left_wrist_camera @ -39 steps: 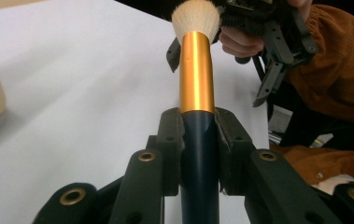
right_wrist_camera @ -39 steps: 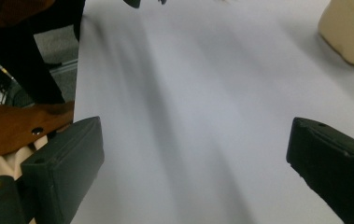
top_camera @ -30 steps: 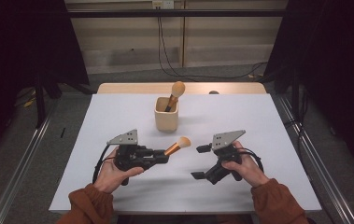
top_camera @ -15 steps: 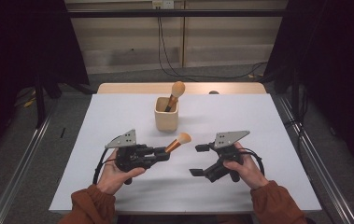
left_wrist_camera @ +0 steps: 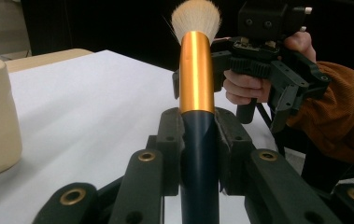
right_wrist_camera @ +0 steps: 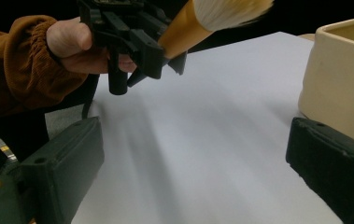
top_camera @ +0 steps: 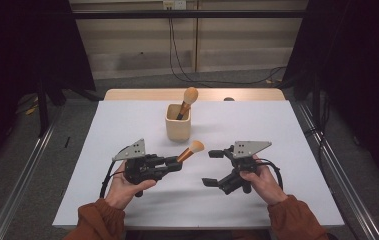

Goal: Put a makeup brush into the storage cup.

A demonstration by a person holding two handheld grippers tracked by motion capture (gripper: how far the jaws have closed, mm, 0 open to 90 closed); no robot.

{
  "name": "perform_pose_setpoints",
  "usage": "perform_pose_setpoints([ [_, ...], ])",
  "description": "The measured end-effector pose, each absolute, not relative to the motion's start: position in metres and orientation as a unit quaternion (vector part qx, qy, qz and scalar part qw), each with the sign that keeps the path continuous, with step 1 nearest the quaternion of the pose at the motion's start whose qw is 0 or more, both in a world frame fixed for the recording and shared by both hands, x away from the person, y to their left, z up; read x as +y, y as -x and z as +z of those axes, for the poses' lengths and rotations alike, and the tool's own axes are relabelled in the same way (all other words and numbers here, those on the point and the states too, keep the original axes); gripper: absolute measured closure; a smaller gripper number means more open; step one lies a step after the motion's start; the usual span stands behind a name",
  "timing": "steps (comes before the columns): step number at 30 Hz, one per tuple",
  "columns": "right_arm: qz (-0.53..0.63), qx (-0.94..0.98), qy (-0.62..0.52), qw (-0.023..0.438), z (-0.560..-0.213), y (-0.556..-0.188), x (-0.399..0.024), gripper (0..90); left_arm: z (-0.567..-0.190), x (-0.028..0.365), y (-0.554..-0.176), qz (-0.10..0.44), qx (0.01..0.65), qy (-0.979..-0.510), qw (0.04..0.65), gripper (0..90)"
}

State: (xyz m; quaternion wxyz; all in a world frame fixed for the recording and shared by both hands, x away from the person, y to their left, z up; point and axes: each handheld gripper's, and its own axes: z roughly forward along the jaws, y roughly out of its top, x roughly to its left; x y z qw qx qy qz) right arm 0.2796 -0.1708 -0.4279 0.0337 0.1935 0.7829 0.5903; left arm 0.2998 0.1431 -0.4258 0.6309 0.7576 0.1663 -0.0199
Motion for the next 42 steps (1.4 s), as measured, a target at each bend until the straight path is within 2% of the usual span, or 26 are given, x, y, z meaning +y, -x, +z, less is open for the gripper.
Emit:
perform_pose_setpoints([
  [9, 0.591, 0.78, -0.201, 0.041, -0.424, -0.276, -0.167, 5.0, -0.427, 0.139, -0.298, -0.025, 0.161, -0.754, 0.636, 74.1],
  [18, 0.626, 0.756, -0.187, 0.026, -0.418, -0.274, -0.165, 5.5, -0.426, 0.138, -0.297, -0.029, 0.153, -0.754, 0.638, 74.1],
  [25, 0.646, 0.74, -0.186, 0.025, -0.415, -0.276, -0.164, 26.3, -0.427, 0.133, -0.295, -0.032, 0.145, -0.755, 0.639, 74.1],
  [37, 0.664, 0.722, -0.194, 0.006, -0.417, -0.281, -0.159, 49.4, -0.427, 0.128, -0.293, -0.043, 0.131, -0.757, 0.639, 74.1],
  [42, 0.67, 0.715, -0.2, -0.009, -0.417, -0.283, -0.158, 55.1, -0.427, 0.127, -0.292, -0.043, 0.13, -0.756, 0.64, 74.1],
])
